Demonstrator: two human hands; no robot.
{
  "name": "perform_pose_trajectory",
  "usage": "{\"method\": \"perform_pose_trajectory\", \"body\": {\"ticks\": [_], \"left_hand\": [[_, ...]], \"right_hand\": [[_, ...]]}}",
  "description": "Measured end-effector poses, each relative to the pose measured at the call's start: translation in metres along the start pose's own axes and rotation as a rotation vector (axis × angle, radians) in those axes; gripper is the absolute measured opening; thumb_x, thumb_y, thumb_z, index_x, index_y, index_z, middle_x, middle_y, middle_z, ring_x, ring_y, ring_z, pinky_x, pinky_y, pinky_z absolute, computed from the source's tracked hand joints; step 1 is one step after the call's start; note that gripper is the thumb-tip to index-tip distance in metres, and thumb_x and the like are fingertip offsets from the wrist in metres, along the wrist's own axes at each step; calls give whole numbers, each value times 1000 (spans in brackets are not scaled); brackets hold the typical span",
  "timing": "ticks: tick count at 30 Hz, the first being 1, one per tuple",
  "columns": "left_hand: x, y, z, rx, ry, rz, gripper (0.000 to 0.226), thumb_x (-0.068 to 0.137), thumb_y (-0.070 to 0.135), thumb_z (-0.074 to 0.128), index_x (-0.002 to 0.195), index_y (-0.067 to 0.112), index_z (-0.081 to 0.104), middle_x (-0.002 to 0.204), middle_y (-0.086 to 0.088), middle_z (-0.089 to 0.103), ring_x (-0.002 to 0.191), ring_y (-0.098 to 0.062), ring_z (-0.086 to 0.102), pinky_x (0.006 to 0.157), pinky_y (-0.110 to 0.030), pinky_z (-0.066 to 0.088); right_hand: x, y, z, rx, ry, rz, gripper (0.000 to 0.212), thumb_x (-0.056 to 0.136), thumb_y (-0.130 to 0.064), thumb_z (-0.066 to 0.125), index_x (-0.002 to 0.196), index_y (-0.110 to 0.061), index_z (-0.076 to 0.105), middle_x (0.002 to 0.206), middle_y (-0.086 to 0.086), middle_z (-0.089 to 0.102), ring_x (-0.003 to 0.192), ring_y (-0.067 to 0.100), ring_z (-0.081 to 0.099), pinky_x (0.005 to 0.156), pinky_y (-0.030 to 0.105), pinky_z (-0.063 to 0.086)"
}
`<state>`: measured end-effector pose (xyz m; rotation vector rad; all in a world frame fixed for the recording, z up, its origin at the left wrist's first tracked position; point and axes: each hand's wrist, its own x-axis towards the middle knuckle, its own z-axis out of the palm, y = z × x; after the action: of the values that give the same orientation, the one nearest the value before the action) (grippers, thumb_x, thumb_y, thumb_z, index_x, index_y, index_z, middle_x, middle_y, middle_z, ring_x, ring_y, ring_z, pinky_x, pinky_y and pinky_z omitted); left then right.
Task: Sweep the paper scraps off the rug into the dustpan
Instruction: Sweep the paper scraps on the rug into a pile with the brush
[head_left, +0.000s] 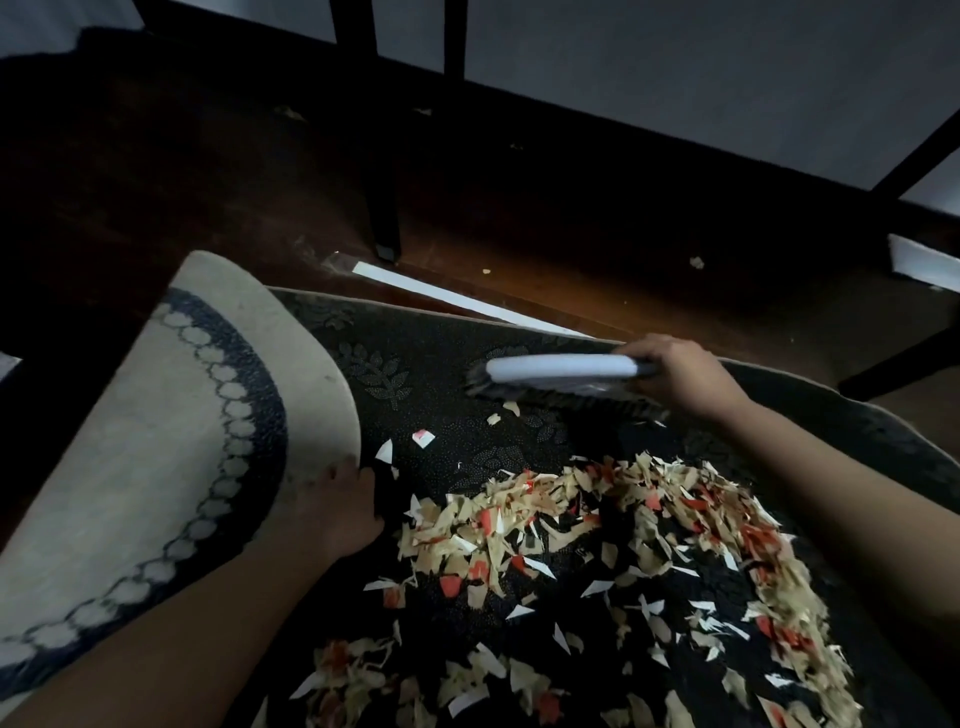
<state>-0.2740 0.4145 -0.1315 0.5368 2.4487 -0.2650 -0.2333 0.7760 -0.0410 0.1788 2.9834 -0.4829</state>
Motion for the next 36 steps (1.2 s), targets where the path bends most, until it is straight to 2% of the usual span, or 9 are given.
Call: {"method": "perform_pose_trajectory", "body": {"ticks": [3, 8, 13, 20, 23, 27, 30, 32, 36], "left_hand": [[2, -3, 3, 14, 4, 7, 52, 89, 42, 46, 134, 17, 40, 141, -8, 37, 127, -31, 44, 100, -41, 39], [5, -8, 6, -5, -10, 8, 52, 90, 41, 45, 135, 16, 39, 142, -9, 34, 127, -32, 44, 100, -43, 39], [8, -13, 9, 36, -16, -17, 56, 90, 43, 45, 137, 14, 37, 143, -10, 34, 128, -34, 43, 102, -44, 38], [7, -17, 11, 54, 45, -34, 55, 87, 41, 41, 133, 9, 41, 136, -14, 43, 123, -32, 49, 99, -37, 42], [7, -17, 11, 40, 52, -45, 50, 91, 35, 46, 133, 9, 40, 136, -13, 43, 122, -32, 48, 98, -37, 43], [8, -19, 14, 52, 70, -49, 53, 88, 38, 38, 132, 9, 42, 136, -15, 43, 122, -34, 48, 97, -40, 44], [7, -18, 13, 24, 67, -65, 53, 90, 38, 41, 135, 10, 39, 140, -15, 39, 125, -33, 46, 96, -40, 44], [7, -17, 13, -17, 56, -68, 52, 90, 36, 47, 135, 11, 40, 138, -13, 41, 125, -31, 45, 98, -38, 42], [4, -20, 11, -16, 145, -28, 51, 79, 38, 44, 116, 6, 60, 118, -18, 57, 101, -38, 61, 83, -42, 54]], "right_hand": [[11, 1, 12, 26, -17, 73, 35, 79, -8, 72, 113, -15, 68, 111, 7, 67, 96, 24, 60, 79, 35, 48], [31, -45, 38, 61, -117, -96, 35, 82, -13, 70, 114, -25, 66, 115, -3, 65, 104, 19, 58, 87, 35, 49], [29, -56, 42, 85, -180, -149, 38, 82, -11, 69, 116, -27, 66, 115, -6, 62, 104, 17, 58, 91, 36, 48], [-12, -47, 13, 45, -247, -369, 34, 82, -9, 69, 114, -22, 67, 103, -16, 56, 92, 1, 54, 82, 20, 45], [-11, -37, 4, 50, -137, -324, 35, 81, -8, 69, 113, -19, 67, 107, -7, 64, 95, 10, 60, 85, 28, 50], [12, -30, 6, 32, -23, -162, 36, 81, -7, 69, 114, -20, 67, 109, 2, 65, 98, 21, 60, 83, 39, 51], [29, -28, 22, -8, -34, -47, 36, 81, -10, 70, 115, -22, 67, 112, 5, 63, 103, 26, 58, 76, 31, 42], [36, -36, 34, 29, -48, -22, 39, 81, -11, 70, 118, -22, 65, 118, 4, 63, 107, 24, 58, 81, 29, 42], [39, -71, 52, 97, -109, -115, 36, 83, -15, 69, 117, -27, 65, 117, -3, 62, 104, 18, 58, 90, 35, 48]]}}
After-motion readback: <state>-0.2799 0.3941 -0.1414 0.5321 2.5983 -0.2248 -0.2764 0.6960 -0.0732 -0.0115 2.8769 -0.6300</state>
